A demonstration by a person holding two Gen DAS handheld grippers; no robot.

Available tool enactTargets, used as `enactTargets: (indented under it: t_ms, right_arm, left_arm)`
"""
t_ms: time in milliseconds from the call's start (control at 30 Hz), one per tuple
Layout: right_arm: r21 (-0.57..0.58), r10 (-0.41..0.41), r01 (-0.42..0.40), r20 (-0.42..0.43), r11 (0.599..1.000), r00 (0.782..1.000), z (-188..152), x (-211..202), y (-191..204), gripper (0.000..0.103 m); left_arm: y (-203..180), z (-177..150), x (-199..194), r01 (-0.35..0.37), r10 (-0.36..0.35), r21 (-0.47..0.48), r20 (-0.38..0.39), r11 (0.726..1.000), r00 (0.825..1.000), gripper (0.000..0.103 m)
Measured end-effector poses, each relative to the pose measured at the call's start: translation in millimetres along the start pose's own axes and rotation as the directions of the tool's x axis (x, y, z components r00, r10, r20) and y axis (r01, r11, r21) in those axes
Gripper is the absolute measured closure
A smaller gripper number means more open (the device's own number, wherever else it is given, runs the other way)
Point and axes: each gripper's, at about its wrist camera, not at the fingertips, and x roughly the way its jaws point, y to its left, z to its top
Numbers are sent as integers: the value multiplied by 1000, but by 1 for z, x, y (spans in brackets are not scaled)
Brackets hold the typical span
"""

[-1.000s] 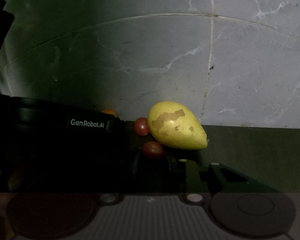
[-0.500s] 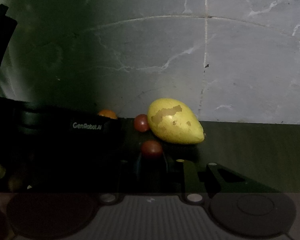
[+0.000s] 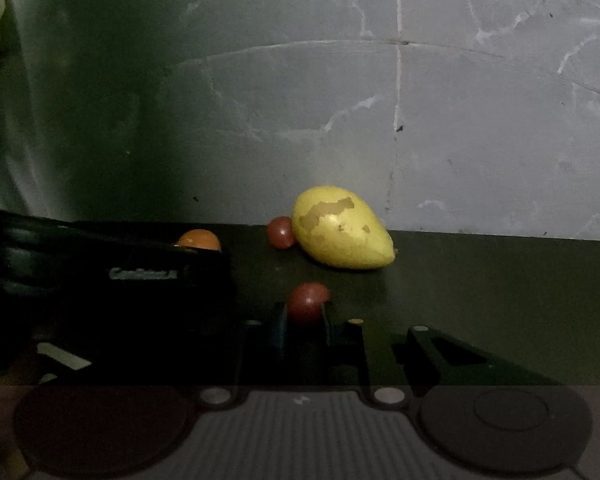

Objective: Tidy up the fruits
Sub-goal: 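Lower the left tool toward a tangerine while the right tool approaches the yellow mango, then grasp the tangerine with the left tool while the right tool grasps a cherry tomato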

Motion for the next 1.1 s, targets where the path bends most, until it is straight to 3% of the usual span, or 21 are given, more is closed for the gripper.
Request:
enactTargets:
  t_ms: [167, 600, 1100]
  right_arm:
    - [0, -8, 8, -6, 1000, 1000, 6, 12, 2, 70]
    - [-13, -1, 1, -17, 1000, 1000, 10, 26, 7, 78]
    - [12, -29, 29, 31, 1000, 999, -8, -24, 18, 78]
  left_arm:
    - [-1, -3, -1, -11, 11, -6, 2, 1000, 1000, 70]
    - [-6, -8, -6, -18, 18, -6, 7, 1000, 1000, 70]
    - [-9, -30, -37, 18, -18, 4, 24, 1000, 1000, 70]
